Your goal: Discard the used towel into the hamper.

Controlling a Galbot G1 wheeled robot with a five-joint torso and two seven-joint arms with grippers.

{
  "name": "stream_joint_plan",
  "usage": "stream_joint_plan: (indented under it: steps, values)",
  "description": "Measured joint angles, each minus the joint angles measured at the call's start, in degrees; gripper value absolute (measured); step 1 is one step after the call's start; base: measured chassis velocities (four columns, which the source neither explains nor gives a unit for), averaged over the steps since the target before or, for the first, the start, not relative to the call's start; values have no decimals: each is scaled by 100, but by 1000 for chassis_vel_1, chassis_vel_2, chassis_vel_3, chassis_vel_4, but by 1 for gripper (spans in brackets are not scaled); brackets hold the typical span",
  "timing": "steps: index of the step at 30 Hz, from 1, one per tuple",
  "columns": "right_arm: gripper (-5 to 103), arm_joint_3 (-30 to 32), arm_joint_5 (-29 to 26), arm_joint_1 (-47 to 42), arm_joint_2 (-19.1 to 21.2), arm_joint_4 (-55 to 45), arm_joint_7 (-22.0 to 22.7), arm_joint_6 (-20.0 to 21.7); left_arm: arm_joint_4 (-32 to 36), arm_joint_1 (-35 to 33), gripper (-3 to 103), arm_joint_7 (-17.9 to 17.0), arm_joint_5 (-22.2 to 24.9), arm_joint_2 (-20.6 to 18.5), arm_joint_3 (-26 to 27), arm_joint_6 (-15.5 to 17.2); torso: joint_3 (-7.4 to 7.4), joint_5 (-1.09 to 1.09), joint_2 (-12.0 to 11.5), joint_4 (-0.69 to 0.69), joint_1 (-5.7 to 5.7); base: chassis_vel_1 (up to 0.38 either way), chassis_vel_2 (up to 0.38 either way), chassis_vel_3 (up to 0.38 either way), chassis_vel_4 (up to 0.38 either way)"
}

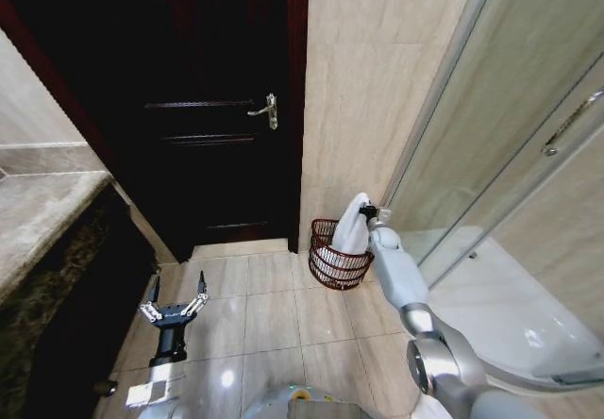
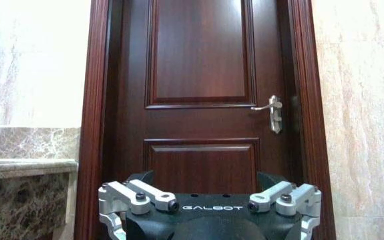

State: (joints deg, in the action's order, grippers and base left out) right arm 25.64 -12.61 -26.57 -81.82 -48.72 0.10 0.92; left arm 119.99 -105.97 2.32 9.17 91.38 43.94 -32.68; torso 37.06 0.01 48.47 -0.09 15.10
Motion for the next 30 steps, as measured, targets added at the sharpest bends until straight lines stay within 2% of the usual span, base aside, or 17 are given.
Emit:
stream_joint_plan:
  steps: [18,25,29,30]
  values:
    - [6,-140,-63,-66,-90,-336,-170,112,2,-17,100,12,14,1,41,-35,-260,-2,-460,1,-202,0,0,0,0]
    - [6,-120,-43,-27,-112,-233,-115,116,14,-31,100,12,14,14,42,-45,-341,-1,-602,2,-263,0,0,0,0]
    - [6,-85,46,51,-89,-108,57,144,14,-23,100,12,16,5,44,-49,-405,-1,-717,1,-315,0,0,0,0]
    - [3,-68,122,72,-91,-79,136,194,13,-21,100,12,16,3,41,-50,-422,-1,-746,1,-327,0,0,0,0]
